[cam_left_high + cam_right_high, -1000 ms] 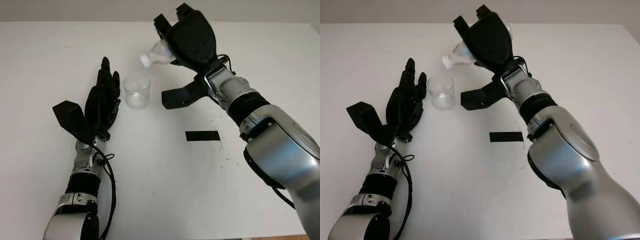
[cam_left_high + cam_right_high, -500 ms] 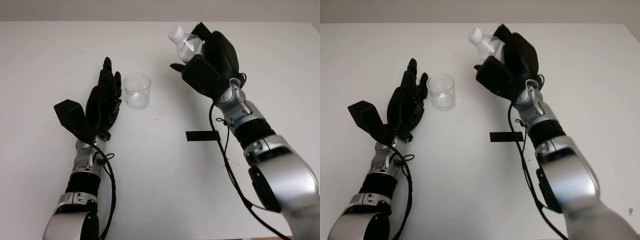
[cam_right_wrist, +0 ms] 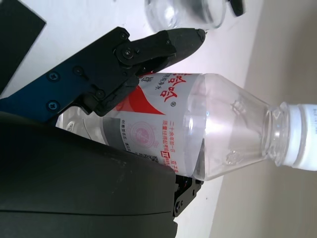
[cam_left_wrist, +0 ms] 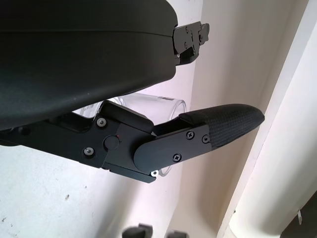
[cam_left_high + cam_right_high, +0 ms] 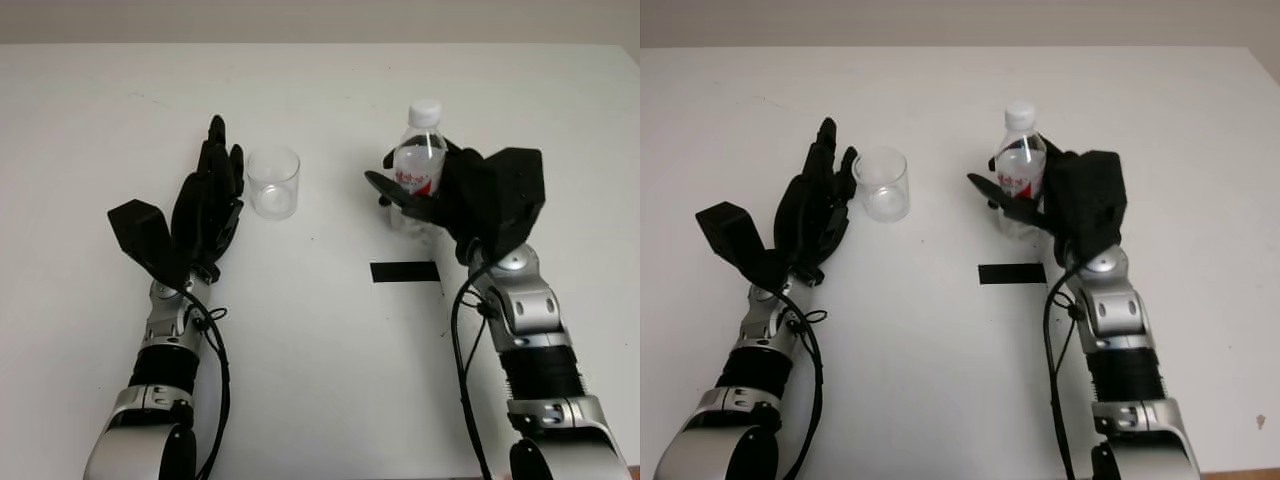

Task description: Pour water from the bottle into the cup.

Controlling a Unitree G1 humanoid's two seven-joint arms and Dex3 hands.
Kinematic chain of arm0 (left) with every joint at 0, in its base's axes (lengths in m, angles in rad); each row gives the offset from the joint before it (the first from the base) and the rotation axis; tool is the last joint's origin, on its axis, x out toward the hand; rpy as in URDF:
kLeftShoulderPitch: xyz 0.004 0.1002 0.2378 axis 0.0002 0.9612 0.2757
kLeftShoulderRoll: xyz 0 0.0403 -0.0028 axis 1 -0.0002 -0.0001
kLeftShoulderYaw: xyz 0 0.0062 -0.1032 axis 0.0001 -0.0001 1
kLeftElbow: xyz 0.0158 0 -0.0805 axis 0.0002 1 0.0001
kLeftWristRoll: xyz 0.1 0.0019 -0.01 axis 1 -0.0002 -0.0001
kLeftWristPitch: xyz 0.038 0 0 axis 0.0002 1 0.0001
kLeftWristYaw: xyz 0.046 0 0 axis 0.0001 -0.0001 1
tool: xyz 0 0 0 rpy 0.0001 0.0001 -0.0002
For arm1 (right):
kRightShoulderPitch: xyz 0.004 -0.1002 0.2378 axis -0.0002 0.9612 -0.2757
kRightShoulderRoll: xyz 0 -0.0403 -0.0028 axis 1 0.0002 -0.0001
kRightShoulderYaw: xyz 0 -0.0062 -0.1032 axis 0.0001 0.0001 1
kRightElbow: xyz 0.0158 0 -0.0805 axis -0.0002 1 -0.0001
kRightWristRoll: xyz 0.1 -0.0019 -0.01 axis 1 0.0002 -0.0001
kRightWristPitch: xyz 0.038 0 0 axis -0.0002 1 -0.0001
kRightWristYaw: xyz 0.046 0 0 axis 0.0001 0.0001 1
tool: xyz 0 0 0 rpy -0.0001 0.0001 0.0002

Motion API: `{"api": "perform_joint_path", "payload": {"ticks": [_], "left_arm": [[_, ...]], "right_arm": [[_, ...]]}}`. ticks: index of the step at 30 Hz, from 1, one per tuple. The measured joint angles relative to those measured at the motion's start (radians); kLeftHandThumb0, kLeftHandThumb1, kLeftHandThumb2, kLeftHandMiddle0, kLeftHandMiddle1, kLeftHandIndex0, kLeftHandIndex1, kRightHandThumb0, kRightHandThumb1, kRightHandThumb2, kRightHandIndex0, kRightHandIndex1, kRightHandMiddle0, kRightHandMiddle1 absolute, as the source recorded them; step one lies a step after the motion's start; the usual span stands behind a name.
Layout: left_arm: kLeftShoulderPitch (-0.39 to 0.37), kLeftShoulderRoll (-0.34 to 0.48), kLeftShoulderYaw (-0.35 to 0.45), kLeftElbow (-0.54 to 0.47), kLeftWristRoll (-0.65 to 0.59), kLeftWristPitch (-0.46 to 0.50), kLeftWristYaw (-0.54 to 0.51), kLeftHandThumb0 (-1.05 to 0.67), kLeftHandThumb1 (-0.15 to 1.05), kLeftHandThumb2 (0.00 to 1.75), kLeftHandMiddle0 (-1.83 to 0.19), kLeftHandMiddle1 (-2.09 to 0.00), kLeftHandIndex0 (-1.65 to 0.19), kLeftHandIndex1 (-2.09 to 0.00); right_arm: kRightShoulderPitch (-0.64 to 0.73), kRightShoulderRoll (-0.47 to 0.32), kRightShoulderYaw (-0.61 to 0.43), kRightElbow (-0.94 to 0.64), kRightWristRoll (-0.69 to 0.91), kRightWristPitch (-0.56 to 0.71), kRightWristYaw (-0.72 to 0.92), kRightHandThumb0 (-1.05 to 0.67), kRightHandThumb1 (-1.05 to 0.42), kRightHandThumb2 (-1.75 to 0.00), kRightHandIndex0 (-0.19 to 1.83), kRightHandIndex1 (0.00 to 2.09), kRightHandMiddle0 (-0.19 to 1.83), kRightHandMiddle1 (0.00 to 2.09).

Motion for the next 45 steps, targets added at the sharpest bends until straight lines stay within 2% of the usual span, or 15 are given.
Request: {"api": "perform_joint_path", "payload": {"ticks": [2,9,13,20,25,28,35,39,45], "left_arm": [[0.0,-0.002,0.0,0.0,0.0,0.001,0.001,-0.85,1.05,0.74,0.16,-0.06,0.19,0.0],[0.002,-0.006,-0.001,0.0,0.001,0.002,0.002,-0.86,1.05,0.74,0.16,-0.06,0.19,-0.01],[0.006,-0.006,-0.002,-0.006,0.001,0.002,0.001,-0.86,1.05,0.74,0.16,-0.06,0.19,-0.01],[0.016,-0.006,-0.003,-0.021,0.0,0.007,0.002,-0.86,1.05,0.73,0.17,-0.05,0.19,-0.01],[0.021,-0.006,-0.003,-0.031,0.0,0.014,-0.001,-0.85,1.05,0.74,0.17,-0.05,0.19,0.0],[0.024,-0.006,-0.003,-0.036,0.0,0.02,-0.001,-0.85,1.05,0.74,0.17,-0.05,0.19,-0.01],[0.024,-0.006,-0.003,-0.037,0.0,0.024,-0.001,-0.86,1.05,0.73,0.16,-0.06,0.19,-0.01],[0.024,-0.006,-0.003,-0.036,0.0,0.024,-0.002,-0.86,1.05,0.73,0.16,-0.06,0.19,-0.01],[0.024,-0.003,-0.002,-0.036,0.0,0.031,-0.003,-0.86,1.05,0.72,0.16,-0.05,0.19,-0.02]], "right_arm": [[0.016,0.007,-0.023,-0.066,0.021,0.056,-0.004,-0.43,-1.05,-0.42,1.47,2.09,1.08,2.09],[0.064,0.025,-0.047,-0.175,0.048,0.109,-0.005,-0.43,-1.05,-0.43,1.5,2.09,1.13,2.09],[0.07,0.042,-0.045,-0.178,0.044,0.112,-0.013,-0.44,-1.05,-0.44,1.56,2.09,1.26,2.09],[0.081,0.061,-0.005,-0.118,-0.009,0.066,-0.031,-0.46,-1.05,-0.44,1.54,2.09,1.25,2.09],[0.118,0.063,0.03,-0.069,-0.046,-0.037,-0.018,-0.45,-1.05,-0.46,1.55,2.09,1.22,2.09],[0.133,0.069,0.032,-0.064,-0.047,-0.051,-0.015,-0.44,-1.05,-0.46,1.54,2.09,1.19,2.09],[0.175,0.087,0.043,-0.086,-0.054,-0.094,-0.011,-0.45,-1.05,-0.47,1.5,2.09,1.12,2.09],[0.215,0.117,0.04,-0.132,-0.049,-0.087,-0.033,-0.42,-1.05,-0.47,1.54,2.09,1.18,2.09],[0.259,0.14,0.026,-0.18,-0.043,-0.085,-0.05,-0.4,-1.05,-0.46,1.48,2.09,1.15,2.09]]}}
